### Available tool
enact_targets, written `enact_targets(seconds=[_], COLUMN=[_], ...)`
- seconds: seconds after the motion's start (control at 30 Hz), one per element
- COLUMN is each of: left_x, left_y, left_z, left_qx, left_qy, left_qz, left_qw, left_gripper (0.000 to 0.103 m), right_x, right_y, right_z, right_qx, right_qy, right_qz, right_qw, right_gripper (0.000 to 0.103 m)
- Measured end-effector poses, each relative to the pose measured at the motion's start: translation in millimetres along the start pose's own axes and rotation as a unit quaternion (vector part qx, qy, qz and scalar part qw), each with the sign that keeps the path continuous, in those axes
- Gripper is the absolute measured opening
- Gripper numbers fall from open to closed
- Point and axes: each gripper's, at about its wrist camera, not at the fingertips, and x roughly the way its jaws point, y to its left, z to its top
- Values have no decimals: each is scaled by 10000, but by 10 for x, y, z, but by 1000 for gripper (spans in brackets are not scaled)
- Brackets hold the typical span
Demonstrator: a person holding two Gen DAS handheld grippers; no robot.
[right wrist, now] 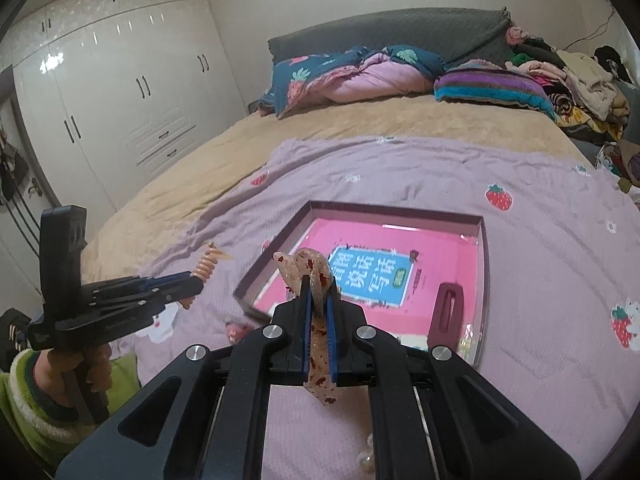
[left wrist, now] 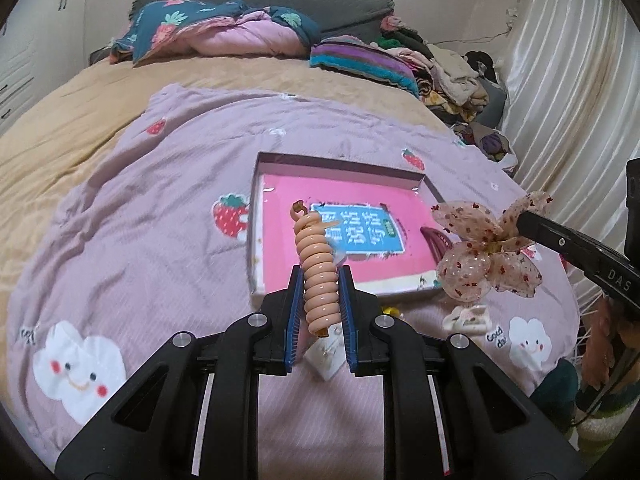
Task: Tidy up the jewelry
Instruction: 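Carry the coil hair tie with the left tool while the right carries the bow over the tray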
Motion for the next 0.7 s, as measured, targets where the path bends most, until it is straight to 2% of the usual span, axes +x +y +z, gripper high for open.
enact_targets(seconds=[0.27, 0.7], left_x=[205, 607], left_y=[-170, -426], left_z=[152, 285], left_qx=[134, 160], left_qy=[-9, 125], left_qz=[-107, -336], left_qw=[9999, 9992], left_gripper=[11, 11], right_x=[32, 60], right_y=[-184, -669], right_z=[133, 216], right_qx=[74, 602], right_qy=[-116, -253], right_qz=[-230, -529], right_qw=[9996, 9965], right_gripper=[6, 6])
